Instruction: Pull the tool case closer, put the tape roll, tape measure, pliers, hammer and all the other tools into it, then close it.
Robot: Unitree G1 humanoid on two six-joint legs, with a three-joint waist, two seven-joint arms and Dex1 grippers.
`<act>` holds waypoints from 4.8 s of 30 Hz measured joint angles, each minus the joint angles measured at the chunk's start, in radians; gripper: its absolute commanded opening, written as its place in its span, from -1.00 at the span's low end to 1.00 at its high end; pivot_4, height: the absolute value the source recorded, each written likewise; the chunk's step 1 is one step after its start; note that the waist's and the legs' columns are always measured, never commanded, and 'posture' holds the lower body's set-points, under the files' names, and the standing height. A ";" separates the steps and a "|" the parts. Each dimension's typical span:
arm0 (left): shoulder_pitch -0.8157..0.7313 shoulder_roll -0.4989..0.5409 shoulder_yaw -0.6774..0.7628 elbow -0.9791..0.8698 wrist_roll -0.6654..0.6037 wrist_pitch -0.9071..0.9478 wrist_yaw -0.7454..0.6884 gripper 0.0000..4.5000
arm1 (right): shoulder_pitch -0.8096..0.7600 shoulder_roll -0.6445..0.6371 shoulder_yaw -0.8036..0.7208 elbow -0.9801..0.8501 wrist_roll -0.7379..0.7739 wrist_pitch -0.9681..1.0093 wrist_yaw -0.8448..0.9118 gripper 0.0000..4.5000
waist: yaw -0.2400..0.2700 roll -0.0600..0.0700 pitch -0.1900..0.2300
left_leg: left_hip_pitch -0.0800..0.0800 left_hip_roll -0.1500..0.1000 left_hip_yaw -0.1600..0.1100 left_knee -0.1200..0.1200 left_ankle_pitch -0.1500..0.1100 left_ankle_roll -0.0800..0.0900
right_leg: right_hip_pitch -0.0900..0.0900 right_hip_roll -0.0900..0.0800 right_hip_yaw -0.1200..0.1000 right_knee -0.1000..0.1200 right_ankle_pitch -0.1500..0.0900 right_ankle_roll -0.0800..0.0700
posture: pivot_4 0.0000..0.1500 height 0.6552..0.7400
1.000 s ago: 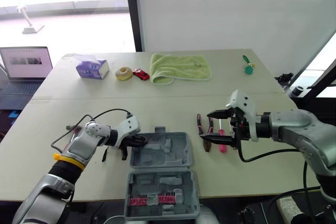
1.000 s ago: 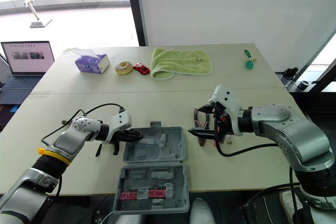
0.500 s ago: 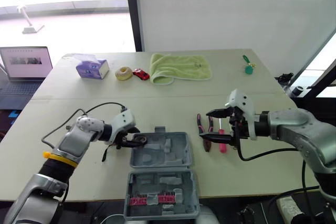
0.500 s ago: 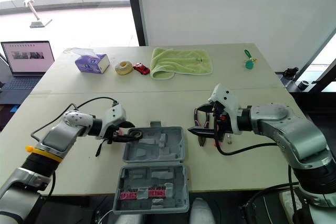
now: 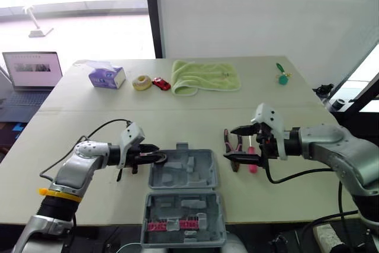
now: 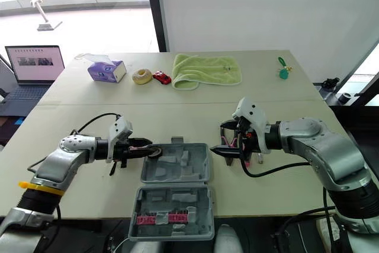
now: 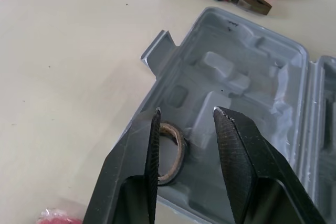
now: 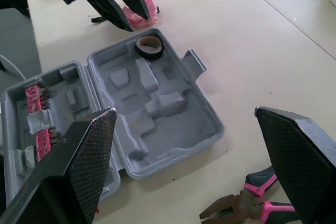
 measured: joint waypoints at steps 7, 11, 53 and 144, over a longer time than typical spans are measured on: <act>-0.061 -0.068 -0.032 0.223 0.090 -0.197 0.055 -0.29 | -0.002 0.000 0.000 0.001 0.001 0.003 -0.009 1.00 | -0.001 0.000 0.000 | 0.000 0.000 0.000 0.000 0.000 0.000 | 0.000 0.000 0.000 0.000 0.000 0.000 | 1.00 1.00; -0.057 -0.093 -0.060 0.308 0.125 -0.335 0.041 -0.29 | 0.001 0.000 -0.001 0.000 0.002 0.011 -0.017 1.00 | -0.001 0.001 -0.001 | 0.000 0.000 0.000 0.000 0.000 0.000 | 0.000 0.000 0.000 0.000 0.000 0.000 | 1.00 1.00; 0.203 0.136 0.345 0.094 -0.067 -0.215 0.093 0.98 | 0.445 -0.005 -0.307 0.375 -0.148 -0.407 0.040 1.00 | -0.008 0.003 -0.002 | 0.003 0.003 0.003 0.001 -0.001 0.002 | 0.001 0.003 0.004 0.002 0.000 -0.001 | 1.00 1.00; 0.549 -0.379 0.227 -0.162 0.107 -0.253 0.742 -0.98 | -0.214 -0.142 0.199 0.111 -0.052 0.005 0.338 1.00 | 0.043 0.004 -0.002 | -0.001 0.005 0.013 0.011 -0.010 0.002 | -0.001 0.005 0.014 -0.005 0.002 -0.001 | 1.00 1.00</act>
